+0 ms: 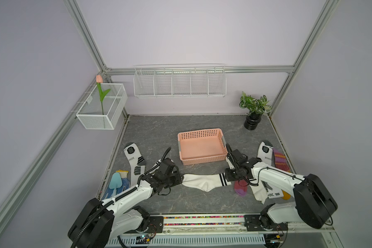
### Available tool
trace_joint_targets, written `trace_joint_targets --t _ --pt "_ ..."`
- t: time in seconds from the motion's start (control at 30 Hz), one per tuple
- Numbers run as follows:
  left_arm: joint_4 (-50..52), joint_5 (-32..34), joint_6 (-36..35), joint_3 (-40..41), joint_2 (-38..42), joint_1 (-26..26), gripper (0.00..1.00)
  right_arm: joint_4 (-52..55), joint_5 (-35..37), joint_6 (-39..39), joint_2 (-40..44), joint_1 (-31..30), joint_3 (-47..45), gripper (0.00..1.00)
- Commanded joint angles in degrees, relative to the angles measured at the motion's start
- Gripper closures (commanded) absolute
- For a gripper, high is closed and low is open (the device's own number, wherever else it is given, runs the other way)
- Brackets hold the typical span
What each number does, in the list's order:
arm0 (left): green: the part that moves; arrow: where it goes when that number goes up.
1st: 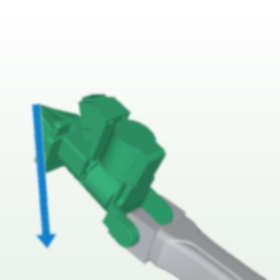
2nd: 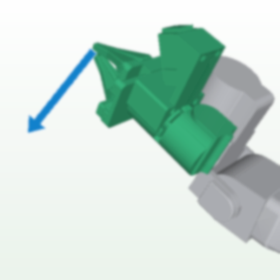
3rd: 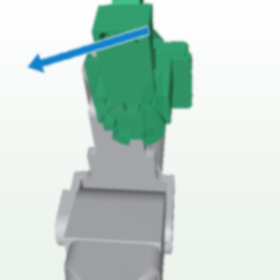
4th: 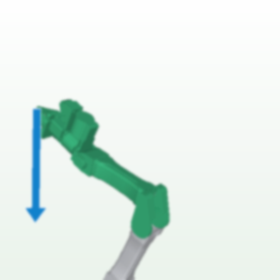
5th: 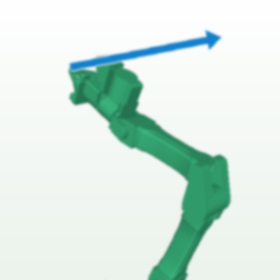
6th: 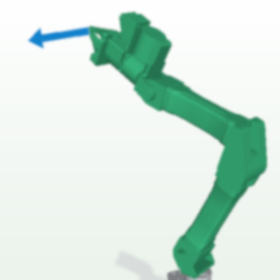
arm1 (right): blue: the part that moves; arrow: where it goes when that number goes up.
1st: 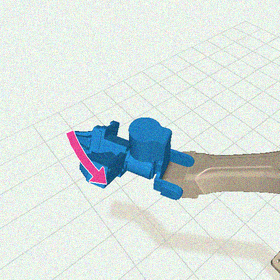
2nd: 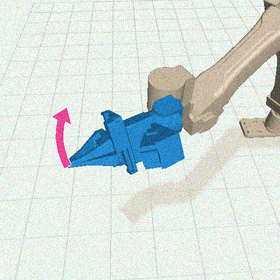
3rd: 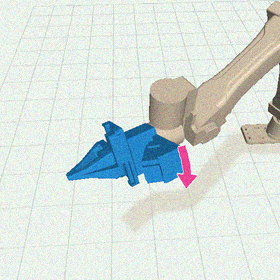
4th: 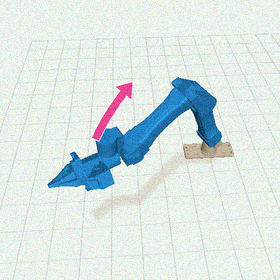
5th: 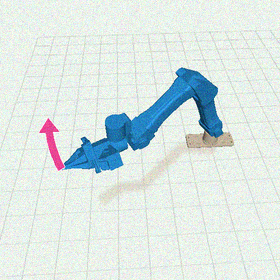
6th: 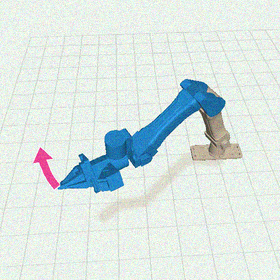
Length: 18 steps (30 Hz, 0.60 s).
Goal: Place the socks together as a pair
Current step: Flatten out the sock, then pick up a pair of socks from the center of the board.
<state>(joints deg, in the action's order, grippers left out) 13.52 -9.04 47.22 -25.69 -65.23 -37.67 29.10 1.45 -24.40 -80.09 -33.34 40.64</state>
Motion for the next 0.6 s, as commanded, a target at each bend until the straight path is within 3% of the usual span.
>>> trace_joint_targets --t 0.0,0.3,0.57 --pt "-1.2 0.3 -1.3 0.3 -1.7 -0.3 0.56 -1.3 -0.9 -2.0 0.5 0.4 -1.5 0.53" --pt "-3.2 1.0 -2.0 0.7 -8.5 -0.2 0.60 -1.0 -1.5 -4.3 2.4 0.5 -4.0 0.58" --pt "-3.1 0.3 -3.0 0.9 -8.9 -0.2 0.61 -0.6 -1.3 -5.6 2.6 0.4 -5.0 0.60"
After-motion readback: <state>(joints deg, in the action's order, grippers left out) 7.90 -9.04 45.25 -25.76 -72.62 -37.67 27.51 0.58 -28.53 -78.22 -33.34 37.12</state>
